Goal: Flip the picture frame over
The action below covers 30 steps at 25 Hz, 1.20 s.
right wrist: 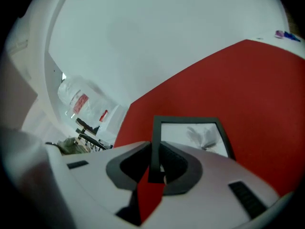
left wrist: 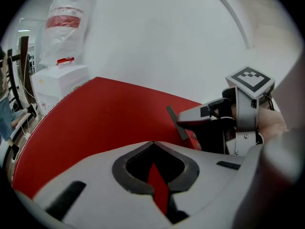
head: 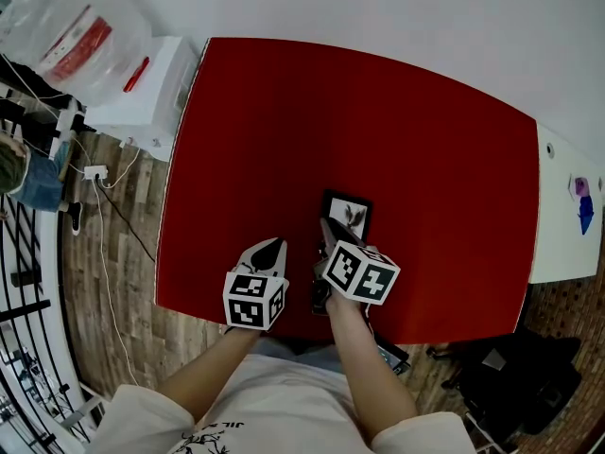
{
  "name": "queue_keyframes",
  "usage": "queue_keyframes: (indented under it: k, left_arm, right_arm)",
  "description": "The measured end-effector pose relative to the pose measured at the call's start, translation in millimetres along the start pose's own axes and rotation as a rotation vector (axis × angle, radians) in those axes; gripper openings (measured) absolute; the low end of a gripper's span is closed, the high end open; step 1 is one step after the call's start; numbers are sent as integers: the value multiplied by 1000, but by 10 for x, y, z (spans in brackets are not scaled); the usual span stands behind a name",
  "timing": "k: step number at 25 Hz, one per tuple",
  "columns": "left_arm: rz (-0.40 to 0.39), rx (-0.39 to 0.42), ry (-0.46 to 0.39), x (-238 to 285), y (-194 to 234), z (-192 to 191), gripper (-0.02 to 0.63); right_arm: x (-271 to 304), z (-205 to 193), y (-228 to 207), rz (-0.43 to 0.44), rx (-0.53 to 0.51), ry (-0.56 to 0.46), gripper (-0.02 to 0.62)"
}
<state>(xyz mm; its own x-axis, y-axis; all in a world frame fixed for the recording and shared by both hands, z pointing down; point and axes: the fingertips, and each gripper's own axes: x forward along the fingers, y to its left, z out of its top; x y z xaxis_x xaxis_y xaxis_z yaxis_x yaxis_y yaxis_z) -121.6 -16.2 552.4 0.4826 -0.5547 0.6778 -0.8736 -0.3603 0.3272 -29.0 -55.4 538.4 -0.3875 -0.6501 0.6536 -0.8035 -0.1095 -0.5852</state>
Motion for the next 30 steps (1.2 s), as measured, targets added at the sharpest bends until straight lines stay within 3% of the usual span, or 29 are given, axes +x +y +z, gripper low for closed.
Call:
queue_keyframes:
  k: [15, 24, 28, 30]
  left_arm:
    - [-30, 21, 16, 93, -209, -73, 6]
    - [-62, 28, 34, 212, -357, -111, 6]
    - [-135, 75, 52, 318, -525, -103, 13]
    - [-176, 112, 67, 380, -611, -97, 54]
  right_arm:
    - [-191, 327, 280, 519, 349, -55, 64]
    - [-261, 384, 99, 634, 464, -67, 64]
    - [-293, 389, 55, 641, 483, -45, 64]
    - [-308, 394, 25, 636, 487, -28, 64]
